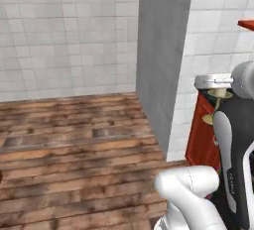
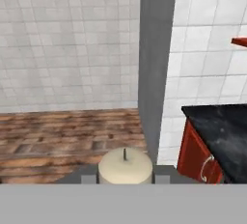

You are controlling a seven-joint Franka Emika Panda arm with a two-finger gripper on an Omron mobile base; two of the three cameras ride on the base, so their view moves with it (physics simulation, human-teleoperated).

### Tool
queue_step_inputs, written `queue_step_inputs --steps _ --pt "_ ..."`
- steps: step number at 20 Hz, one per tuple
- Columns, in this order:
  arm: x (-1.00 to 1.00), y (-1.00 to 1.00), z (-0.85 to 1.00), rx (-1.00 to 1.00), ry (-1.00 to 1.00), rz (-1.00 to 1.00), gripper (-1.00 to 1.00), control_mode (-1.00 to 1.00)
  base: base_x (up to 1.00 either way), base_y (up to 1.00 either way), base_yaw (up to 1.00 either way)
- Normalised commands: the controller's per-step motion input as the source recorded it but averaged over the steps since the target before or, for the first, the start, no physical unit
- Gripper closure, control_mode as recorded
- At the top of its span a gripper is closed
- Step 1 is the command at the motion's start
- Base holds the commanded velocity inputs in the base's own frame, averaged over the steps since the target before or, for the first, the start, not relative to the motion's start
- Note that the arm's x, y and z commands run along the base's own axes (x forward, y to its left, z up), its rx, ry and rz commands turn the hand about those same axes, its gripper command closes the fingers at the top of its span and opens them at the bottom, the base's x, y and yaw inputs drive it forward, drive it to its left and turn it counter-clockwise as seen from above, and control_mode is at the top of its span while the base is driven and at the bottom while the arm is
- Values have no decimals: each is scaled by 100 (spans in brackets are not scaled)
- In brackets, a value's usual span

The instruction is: Get the candle and the wine from the cabinet and move them to the dining counter.

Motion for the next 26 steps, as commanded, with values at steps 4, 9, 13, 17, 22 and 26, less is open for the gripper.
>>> queue_step_inputs --steps 4,9,13,17,22,26 --pt "0 0 0 0 0 0 100 100 -5 59 91" --pt "0 0 0 0 0 0 100 100 56 16 42" --pt "0 0 0 0 0 0 100 100 100 -19 4" --pt "0 0 0 0 0 0 100 100 100 -39 0" --pt "0 0 0 0 0 0 100 100 100 -46 0" --pt "0 0 0 0 0 0 100 100 100 -6 10"
